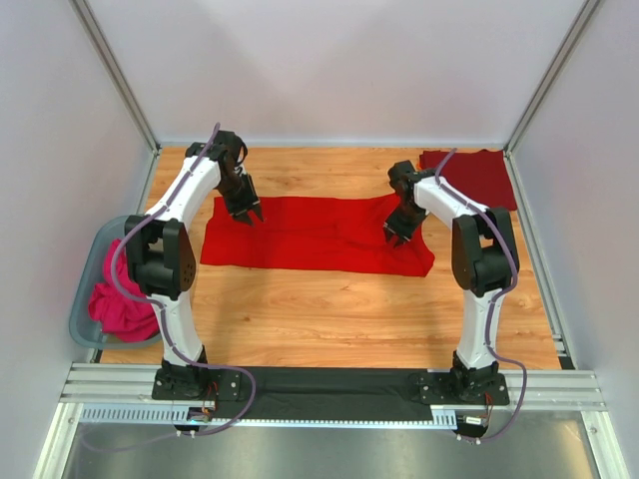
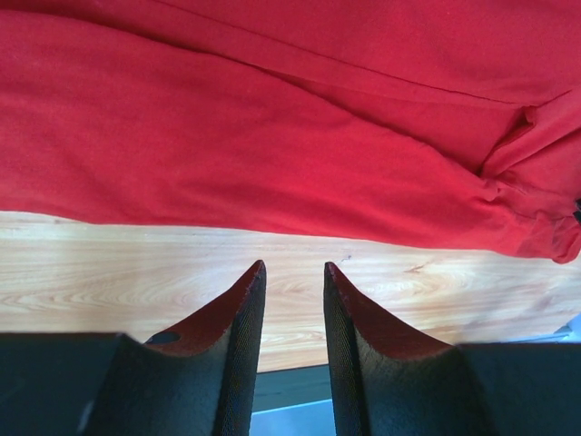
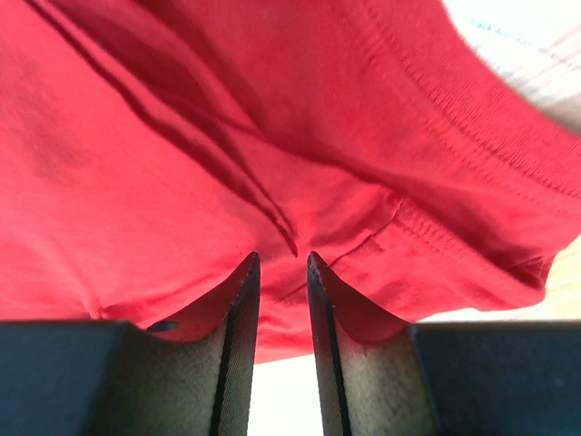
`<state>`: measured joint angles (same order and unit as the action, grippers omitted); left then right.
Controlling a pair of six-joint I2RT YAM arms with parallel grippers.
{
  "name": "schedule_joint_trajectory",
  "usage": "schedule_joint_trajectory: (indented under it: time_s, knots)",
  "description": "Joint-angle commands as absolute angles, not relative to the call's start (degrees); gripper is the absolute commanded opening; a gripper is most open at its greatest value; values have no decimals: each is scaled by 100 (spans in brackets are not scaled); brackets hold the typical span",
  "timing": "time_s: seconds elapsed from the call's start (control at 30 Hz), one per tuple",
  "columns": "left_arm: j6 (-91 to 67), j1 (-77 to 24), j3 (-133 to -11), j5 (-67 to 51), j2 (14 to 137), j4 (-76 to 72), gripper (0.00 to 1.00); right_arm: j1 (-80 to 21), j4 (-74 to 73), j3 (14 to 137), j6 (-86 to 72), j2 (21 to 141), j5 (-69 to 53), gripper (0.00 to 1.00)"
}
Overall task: Fold and stack the t-shirts
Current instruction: Fold the tshirt
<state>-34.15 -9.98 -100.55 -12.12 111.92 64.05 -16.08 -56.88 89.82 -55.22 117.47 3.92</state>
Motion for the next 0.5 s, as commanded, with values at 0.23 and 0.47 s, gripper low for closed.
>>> schedule_joint_trajectory:
  time_s: [0.23, 0.47]
  knots:
    - [-3331, -984, -10213, -1301, 11294, 6390, 39, -1494, -5441, 9079, -5555, 11654, 554, 28]
    - [-3349, -984, -10204, -1301, 11320, 6381, 38, -1503, -5379, 9027, -5625, 11689, 387, 28]
